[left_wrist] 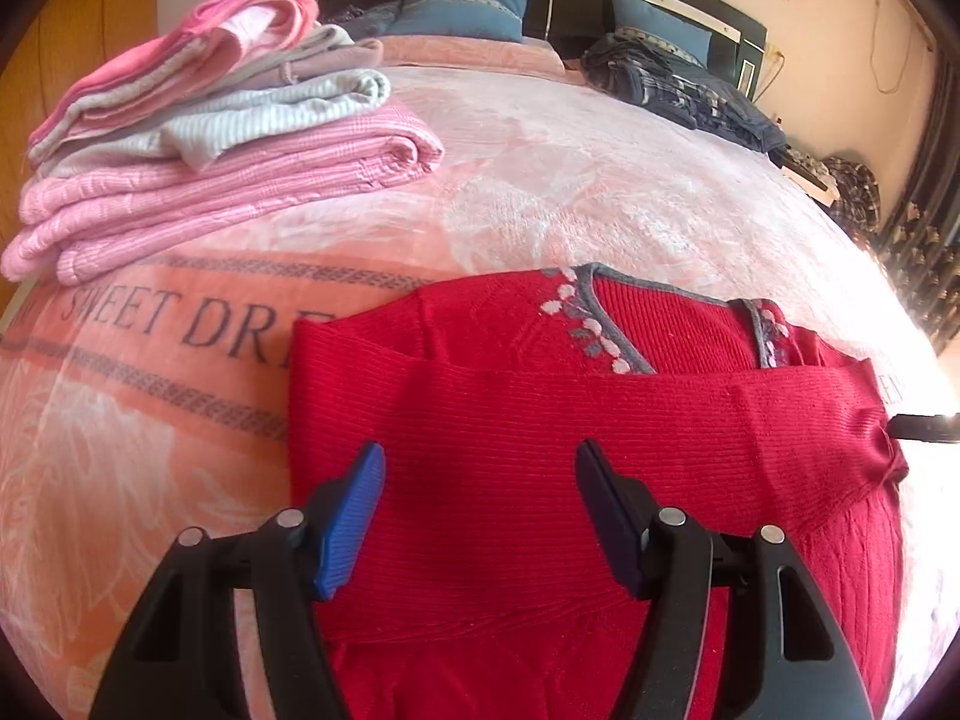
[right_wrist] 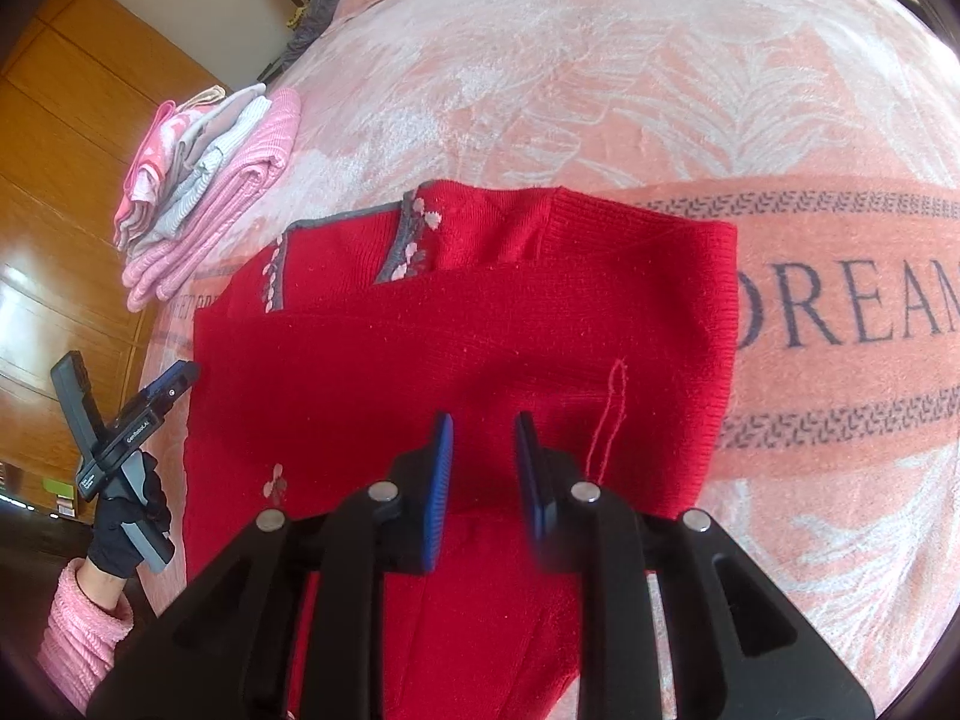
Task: Fold small clothes
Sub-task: 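Grasp the sweater fabric below the folded sleeves with the right gripper, then move both grippers to the sweater hem with the grey floral band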
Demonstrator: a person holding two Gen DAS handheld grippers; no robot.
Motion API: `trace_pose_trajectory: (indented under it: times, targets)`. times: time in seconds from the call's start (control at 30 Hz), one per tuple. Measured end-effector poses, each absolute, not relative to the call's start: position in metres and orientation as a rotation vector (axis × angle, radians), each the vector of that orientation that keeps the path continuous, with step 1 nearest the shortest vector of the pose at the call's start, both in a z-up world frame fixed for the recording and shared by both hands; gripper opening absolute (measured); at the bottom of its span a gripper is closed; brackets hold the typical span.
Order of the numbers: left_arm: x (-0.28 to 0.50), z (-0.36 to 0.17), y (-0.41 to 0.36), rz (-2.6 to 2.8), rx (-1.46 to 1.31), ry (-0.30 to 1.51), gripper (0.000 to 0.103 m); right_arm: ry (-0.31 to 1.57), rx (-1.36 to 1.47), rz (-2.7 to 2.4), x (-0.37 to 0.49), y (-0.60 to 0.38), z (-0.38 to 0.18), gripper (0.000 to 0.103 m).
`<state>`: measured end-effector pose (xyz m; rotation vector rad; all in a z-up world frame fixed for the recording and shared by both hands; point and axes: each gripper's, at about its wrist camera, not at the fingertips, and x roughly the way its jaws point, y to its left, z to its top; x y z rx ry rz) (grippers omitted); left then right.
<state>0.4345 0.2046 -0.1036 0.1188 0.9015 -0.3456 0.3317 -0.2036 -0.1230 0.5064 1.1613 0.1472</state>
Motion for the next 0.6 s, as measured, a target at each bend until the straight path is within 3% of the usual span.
trace_pose_trajectory:
  times: [0.17, 0.37, 0.6]
  targets:
    - [0.437, -0.123, 0.207, -0.348, 0.129, 0.963, 0.066, 1.205, 0.460, 0.159, 0.315, -0.201, -0.131, 0.022]
    - [0.440, -0.133, 0.223, -0.357, 0.105, 0.989, 0.069, 1.219, 0.519, 0.173, 0.297, -0.213, -0.147, 0.015]
    - [0.441, -0.110, 0.218, -0.365, 0.058, 0.940, 0.069, 1.137, 0.510, 0.153, 0.308, -0.215, -0.116, 0.022]
